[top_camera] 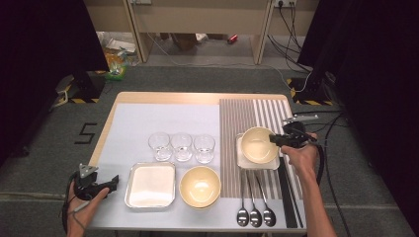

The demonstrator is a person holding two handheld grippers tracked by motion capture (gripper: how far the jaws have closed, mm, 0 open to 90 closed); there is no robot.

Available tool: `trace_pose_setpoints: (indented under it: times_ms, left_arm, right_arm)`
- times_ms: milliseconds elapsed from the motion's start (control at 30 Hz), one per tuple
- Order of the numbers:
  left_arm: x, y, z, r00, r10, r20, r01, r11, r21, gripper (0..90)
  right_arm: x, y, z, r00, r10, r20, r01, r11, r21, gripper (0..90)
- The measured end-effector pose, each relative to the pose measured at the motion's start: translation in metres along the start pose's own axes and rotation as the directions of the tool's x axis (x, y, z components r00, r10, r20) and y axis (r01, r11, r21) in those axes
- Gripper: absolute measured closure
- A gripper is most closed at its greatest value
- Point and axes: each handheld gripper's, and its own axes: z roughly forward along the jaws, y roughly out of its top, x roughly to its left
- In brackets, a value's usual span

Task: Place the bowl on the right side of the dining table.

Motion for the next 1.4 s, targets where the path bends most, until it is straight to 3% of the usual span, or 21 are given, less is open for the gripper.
trace_pose_setpoints:
  times_ms: [367,933,1400]
  left_arm:
    - [0.0,0.0,0.0,1.0,0.0,0.0,0.0,1.0,0.0,13.2]
    - [0.0,0.0,0.0,1.0,0.0,0.0,0.0,1.0,-0.002,13.1]
    - [0.0,0.0,0.0,1.0,0.001,-0.003,-0.001,1.0,0.003,13.1]
  right_arm:
    - [-0.011,-0.003,0.018,0.9989,0.047,0.009,-0.047,0.999,0.024,82.7]
    - [-0.021,-0.009,0.04,0.9967,0.08,0.011,-0.081,0.995,0.066,82.3]
    - [-0.032,-0.009,0.051,0.9875,0.157,0.011,-0.157,0.984,0.082,83.0]
